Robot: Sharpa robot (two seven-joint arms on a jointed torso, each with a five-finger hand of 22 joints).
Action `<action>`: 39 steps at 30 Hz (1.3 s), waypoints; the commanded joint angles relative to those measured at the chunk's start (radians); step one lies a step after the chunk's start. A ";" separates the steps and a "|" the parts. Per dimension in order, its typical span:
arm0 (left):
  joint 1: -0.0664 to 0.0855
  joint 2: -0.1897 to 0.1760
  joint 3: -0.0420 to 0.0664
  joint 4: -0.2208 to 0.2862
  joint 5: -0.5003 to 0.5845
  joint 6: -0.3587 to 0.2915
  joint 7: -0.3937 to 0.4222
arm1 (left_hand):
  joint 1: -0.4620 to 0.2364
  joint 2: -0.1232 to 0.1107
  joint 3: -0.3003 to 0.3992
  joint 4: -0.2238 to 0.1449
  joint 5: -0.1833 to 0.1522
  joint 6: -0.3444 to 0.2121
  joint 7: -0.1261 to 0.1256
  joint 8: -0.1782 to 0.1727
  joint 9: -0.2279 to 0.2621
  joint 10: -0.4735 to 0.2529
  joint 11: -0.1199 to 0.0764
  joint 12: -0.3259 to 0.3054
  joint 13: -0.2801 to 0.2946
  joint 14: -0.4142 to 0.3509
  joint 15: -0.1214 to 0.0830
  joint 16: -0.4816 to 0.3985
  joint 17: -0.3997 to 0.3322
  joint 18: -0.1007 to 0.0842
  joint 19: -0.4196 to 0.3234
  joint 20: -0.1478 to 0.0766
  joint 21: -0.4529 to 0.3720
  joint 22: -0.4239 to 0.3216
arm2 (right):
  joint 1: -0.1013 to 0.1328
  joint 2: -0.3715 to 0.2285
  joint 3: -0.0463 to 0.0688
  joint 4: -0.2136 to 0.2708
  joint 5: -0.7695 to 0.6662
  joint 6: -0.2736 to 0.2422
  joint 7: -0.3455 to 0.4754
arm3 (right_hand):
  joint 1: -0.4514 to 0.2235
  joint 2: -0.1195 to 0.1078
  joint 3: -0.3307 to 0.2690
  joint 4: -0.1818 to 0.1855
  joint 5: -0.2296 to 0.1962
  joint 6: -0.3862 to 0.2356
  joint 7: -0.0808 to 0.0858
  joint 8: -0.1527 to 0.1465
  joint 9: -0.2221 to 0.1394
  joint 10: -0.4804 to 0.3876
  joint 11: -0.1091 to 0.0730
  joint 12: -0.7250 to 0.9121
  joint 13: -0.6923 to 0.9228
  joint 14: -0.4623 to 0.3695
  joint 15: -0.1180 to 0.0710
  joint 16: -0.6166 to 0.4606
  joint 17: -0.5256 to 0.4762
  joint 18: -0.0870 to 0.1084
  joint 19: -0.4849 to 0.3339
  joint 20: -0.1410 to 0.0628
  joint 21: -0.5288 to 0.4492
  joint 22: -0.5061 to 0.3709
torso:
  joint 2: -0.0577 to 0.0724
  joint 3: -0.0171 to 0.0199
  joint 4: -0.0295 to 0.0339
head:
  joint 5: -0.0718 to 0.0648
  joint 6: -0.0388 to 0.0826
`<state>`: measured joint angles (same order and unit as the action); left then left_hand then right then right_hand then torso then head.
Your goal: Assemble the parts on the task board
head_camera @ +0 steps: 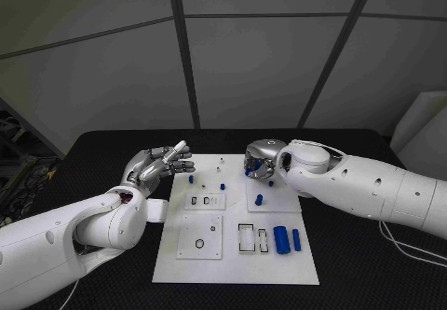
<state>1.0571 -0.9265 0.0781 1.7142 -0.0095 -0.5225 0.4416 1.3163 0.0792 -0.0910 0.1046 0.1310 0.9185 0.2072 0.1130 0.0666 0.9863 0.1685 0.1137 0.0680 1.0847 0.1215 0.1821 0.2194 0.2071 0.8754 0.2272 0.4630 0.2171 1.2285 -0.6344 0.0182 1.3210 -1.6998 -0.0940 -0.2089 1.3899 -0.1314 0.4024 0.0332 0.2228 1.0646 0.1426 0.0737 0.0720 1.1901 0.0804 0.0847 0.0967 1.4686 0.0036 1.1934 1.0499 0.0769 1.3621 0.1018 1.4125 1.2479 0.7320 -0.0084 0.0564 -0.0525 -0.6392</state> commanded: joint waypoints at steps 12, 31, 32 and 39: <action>0.001 -0.002 0.001 0.000 -0.010 0.012 -0.001 | 0.010 0.003 -0.001 -0.007 0.001 -0.001 0.007 -0.008 -0.001 -0.011 0.003 -0.009 -0.001 -0.006 0.001 -0.006 0.005 -0.028 -0.005 0.001 0.005 0.002 | 0.002 0.017 0.000 -0.026 -0.002 -0.001 0.016 | 0.021 0.017 0.029 -0.007 -0.022 0.027 -0.002 0.009 0.003 0.026 -0.005 0.003 0.003 0.038 -0.006 0.033 0.024 -0.015 0.013 -0.002 0.019 0.023 | 0.003 -0.0002 0.0028 | 0.001 -0.001; 0.001 -0.009 0.001 -0.002 -0.010 0.012 -0.007 | 0.010 0.006 -0.001 -0.008 0.001 -0.001 0.009 -0.010 -0.001 -0.013 0.005 -0.012 -0.001 -0.006 0.002 -0.008 0.008 -0.028 -0.008 0.002 0.005 0.003 | 0.003 0.007 0.001 0.013 0.020 -0.245 0.029 | 0.028 0.017 0.043 -0.021 -0.004 0.058 -0.005 0.020 0.008 0.051 -0.012 0.004 0.007 0.039 -0.013 0.061 0.050 -0.021 0.031 -0.003 0.038 0.057 | 0.005 -0.0020 0.0058 | -0.001 0.013; 0.001 -0.010 0.001 -0.001 -0.010 0.012 -0.007 | 0.010 0.006 -0.001 -0.008 0.001 -0.001 0.009 -0.011 -0.001 -0.013 0.005 -0.012 -0.001 -0.007 0.003 -0.009 0.008 -0.028 -0.009 0.002 0.005 0.003 | 0.003 0.012 0.001 0.009 0.019 -0.251 0.026 | 0.028 0.017 0.044 -0.022 -0.004 0.059 -0.005 0.021 0.008 0.052 -0.012 0.004 0.007 0.039 -0.013 0.062 0.051 -0.021 0.032 -0.003 0.039 0.059 | 0.005 -0.0019 0.0061 | 0.000 0.015; 0.001 -0.009 0.001 -0.001 -0.009 0.013 -0.007 | 0.010 0.006 -0.001 -0.008 0.001 -0.001 0.009 -0.011 -0.001 -0.013 0.005 -0.012 -0.001 -0.007 0.003 -0.009 0.008 -0.028 -0.009 0.002 0.005 0.003 | 0.004 0.059 0.001 -0.041 0.018 -0.276 0.017 | 0.029 0.017 0.044 -0.022 -0.004 0.060 -0.005 0.021 0.008 0.053 -0.012 0.003 0.007 0.039 -0.013 0.063 0.053 -0.021 0.032 -0.003 0.040 0.060 | 0.008 -0.0022 0.0086 | 0.001 0.017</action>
<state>1.0572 -0.9360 0.0782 1.7114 -0.0102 -0.5220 0.4316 1.3202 0.0831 -0.0910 0.1047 0.1310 0.9147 0.2109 0.1077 0.0667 0.9811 0.1737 0.1082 0.0682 1.0848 0.1214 0.1780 0.2260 0.2072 0.8717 0.2308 0.4630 0.2187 1.2295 -0.5843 0.0185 1.2906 -1.6833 -0.3158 -0.1844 1.4097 -0.1144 0.4418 0.0099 0.2159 1.1163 0.1381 0.0919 0.0783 1.2365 0.0696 0.0838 0.1030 1.4648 -0.0002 1.2525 1.1016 0.0615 1.3887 0.0963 1.4474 1.3068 0.7385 -0.0099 0.0627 -0.0515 -0.6220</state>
